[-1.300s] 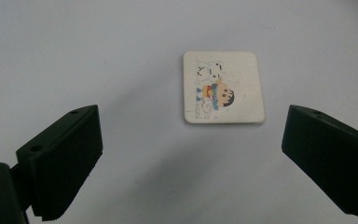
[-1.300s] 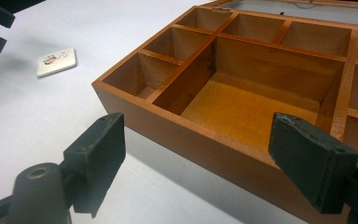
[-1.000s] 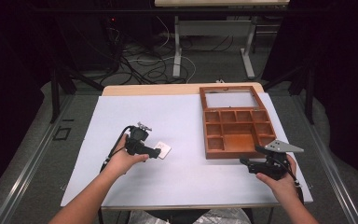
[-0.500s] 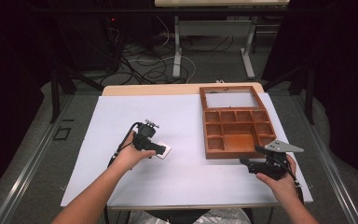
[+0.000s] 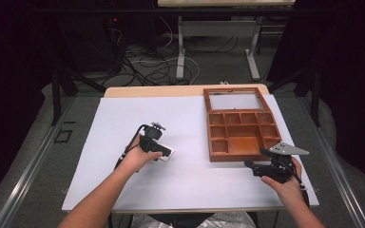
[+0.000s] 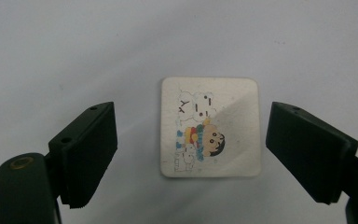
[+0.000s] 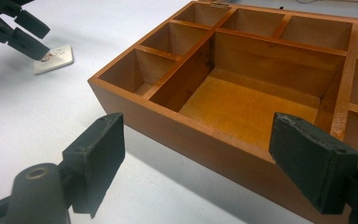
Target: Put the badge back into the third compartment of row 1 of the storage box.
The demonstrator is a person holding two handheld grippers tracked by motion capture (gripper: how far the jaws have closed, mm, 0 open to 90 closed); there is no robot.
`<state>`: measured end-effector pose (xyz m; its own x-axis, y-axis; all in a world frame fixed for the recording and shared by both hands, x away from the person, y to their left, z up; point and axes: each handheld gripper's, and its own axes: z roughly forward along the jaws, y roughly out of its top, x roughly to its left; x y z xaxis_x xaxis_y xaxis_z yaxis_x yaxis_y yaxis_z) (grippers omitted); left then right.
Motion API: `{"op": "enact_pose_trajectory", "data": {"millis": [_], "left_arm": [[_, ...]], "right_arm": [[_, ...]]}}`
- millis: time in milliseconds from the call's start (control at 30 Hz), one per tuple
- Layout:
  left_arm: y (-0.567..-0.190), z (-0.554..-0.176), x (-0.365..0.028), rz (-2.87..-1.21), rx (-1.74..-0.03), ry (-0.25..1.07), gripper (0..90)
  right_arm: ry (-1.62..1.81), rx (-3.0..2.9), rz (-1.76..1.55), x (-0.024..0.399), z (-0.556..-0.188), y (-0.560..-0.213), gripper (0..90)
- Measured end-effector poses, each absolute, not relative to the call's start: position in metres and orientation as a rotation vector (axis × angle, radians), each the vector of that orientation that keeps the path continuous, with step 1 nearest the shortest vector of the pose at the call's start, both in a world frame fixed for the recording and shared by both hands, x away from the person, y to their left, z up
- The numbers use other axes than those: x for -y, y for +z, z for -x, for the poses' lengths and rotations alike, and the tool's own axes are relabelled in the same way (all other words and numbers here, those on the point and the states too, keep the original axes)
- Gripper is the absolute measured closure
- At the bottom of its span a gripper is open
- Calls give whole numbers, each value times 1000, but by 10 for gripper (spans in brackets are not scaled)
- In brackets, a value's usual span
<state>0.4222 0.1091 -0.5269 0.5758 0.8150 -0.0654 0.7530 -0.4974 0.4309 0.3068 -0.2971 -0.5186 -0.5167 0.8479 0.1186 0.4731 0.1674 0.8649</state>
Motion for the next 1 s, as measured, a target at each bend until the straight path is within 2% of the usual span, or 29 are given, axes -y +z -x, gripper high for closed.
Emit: {"op": "enact_pose_trajectory", "data": {"millis": [567, 1000], "left_arm": [[-539, -421, -93, -2487, -1245, 221, 211], [-537, -425, -92, -2509, -1257, 184, 238]], "right_arm": [[1297, -2061, -1254, 296, -307, -519, 180], [1297, -2070, -1241, 296, -307, -519, 180]]}}
